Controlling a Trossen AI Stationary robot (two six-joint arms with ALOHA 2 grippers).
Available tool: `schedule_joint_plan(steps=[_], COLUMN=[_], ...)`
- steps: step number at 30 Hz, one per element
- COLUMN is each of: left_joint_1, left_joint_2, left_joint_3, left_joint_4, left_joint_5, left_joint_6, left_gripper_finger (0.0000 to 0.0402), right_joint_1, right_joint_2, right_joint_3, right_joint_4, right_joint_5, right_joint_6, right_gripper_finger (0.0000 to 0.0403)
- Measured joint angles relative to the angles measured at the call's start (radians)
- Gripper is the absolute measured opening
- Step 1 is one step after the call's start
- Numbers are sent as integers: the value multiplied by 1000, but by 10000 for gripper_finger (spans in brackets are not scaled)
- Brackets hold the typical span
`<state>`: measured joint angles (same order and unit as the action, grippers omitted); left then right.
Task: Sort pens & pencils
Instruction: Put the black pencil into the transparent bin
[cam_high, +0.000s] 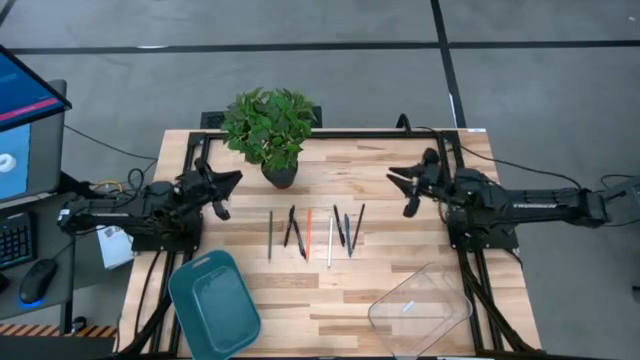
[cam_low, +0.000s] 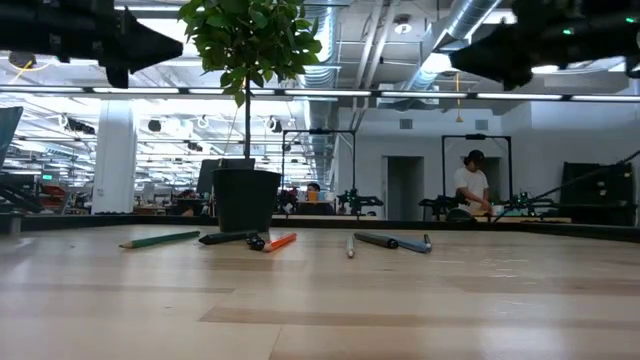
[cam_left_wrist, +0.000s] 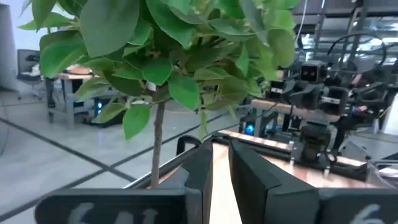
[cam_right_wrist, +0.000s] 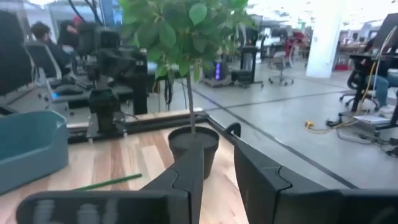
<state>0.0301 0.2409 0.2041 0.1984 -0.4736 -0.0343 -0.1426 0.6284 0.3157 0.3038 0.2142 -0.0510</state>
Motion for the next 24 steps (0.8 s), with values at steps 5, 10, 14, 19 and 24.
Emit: schedule_joint_plan(steps=[5, 10, 14, 19, 24], left_joint_1=[67, 122, 145, 152, 153], left_joint_2=[130, 293, 407, 513, 605], left_joint_3=[34, 94, 196, 329, 395], left_joint_4=[-7, -9, -109, -333, -503], left_joint_5=[67, 202, 216, 260, 320], left_joint_6=[-14, -16, -29, -29, -11], left_gripper_finger=[43, 43, 43, 43, 43], right_joint_1=[-58, -94, -124, -135, -134], right_joint_2=[197, 352, 435, 490, 517], right_joint_3=[91, 159, 215, 232, 232], right_joint_4=[-3, -12, -80, -143, -243], right_joint_5=[-56, -88, -228, -310, -376], right_joint_6=[17, 18, 18, -25, -65], right_gripper_finger=[113, 113, 113, 113, 113])
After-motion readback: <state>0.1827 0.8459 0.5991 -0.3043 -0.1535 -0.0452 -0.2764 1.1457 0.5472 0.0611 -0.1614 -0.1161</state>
